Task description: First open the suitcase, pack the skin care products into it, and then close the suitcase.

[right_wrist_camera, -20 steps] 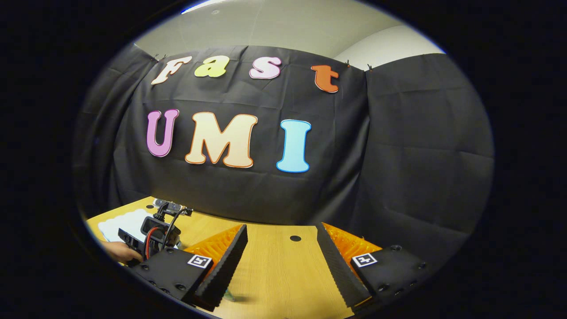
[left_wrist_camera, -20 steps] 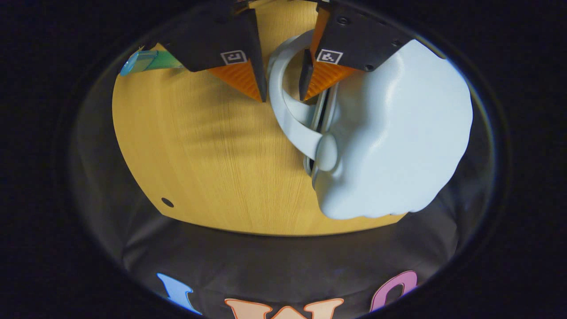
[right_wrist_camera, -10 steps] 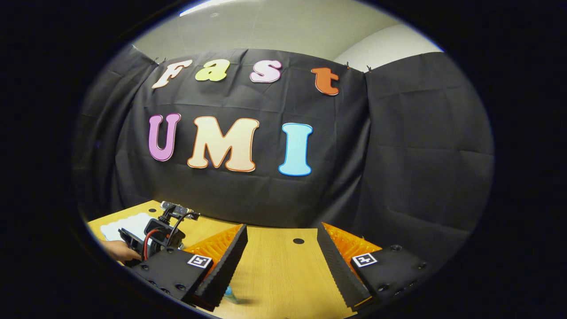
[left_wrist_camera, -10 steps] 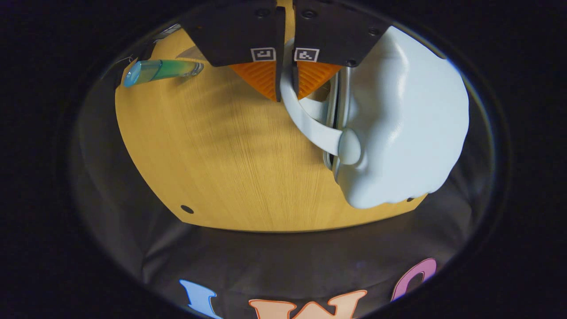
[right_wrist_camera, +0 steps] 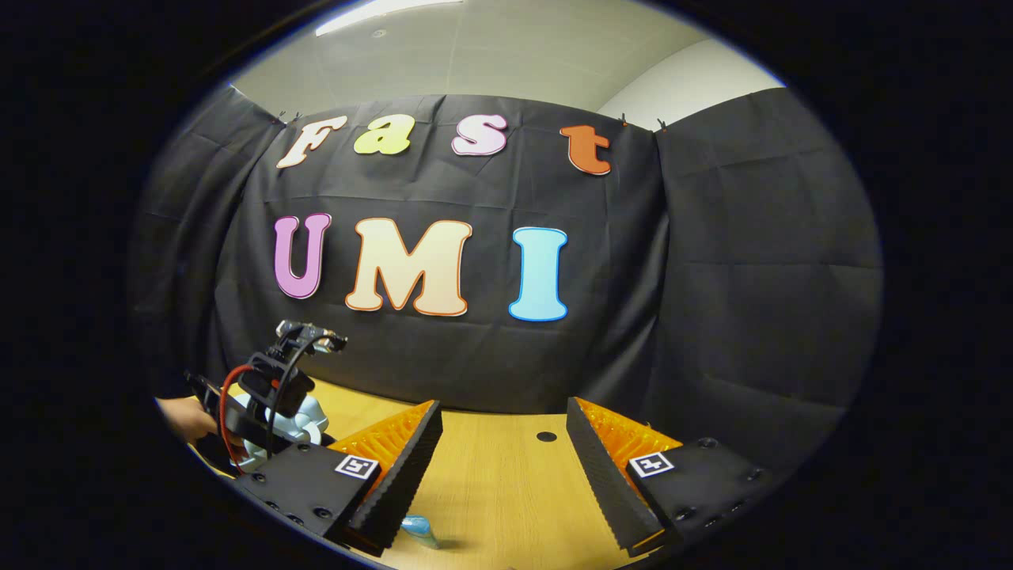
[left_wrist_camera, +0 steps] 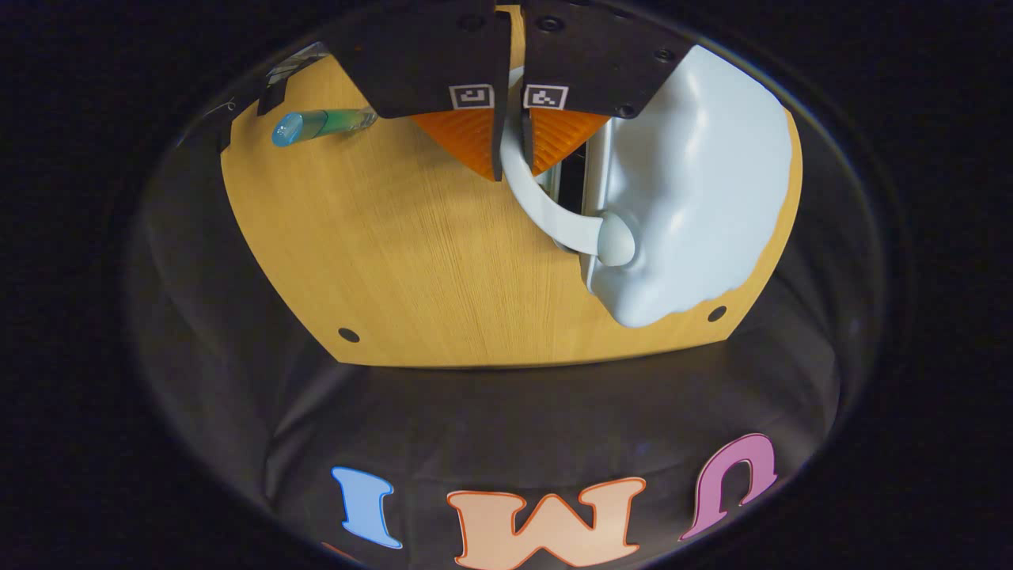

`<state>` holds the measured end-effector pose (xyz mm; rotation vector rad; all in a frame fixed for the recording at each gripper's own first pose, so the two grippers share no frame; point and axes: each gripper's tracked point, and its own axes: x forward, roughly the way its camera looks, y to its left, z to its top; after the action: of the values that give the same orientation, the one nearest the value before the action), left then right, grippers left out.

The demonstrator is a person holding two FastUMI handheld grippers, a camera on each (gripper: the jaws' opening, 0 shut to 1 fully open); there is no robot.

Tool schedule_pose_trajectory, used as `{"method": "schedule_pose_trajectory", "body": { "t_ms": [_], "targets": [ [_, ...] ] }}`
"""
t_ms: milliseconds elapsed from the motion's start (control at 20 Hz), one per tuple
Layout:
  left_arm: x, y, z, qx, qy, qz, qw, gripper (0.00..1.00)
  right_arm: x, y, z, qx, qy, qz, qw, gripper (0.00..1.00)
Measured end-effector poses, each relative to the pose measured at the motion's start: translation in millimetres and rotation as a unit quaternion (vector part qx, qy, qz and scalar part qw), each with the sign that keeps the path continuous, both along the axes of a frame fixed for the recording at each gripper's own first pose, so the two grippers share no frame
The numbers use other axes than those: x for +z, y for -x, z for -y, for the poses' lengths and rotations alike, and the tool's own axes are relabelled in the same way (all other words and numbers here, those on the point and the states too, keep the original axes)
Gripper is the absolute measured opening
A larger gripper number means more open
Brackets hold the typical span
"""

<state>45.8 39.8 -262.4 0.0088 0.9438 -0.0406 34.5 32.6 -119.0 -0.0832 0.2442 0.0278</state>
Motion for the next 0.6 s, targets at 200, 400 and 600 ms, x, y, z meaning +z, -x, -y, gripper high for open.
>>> {"method": "schedule_pose_trajectory", "body": {
  "t_ms": [200, 400, 600],
  "targets": [
    [42.6, -8.3, -15.0, 0.014, 0.011, 0.046, 0.999, 0.0, -3.4, -3.8, -16.0, 0.011, -0.012, -0.002, 1.0, 0.99],
    [82.1, -11.3, -39.1, 0.022, 0.015, 0.078, 0.997, 0.0, -0.4, -7.2, -37.2, 0.024, -0.017, 0.004, 1.0, 0.99],
    [117.1, -11.7, -73.8, 0.03, 0.015, 0.107, 0.994, 0.0, 2.5, -11.4, -60.2, 0.031, -0.021, 0.011, 0.999, 0.99]
  ]
}}
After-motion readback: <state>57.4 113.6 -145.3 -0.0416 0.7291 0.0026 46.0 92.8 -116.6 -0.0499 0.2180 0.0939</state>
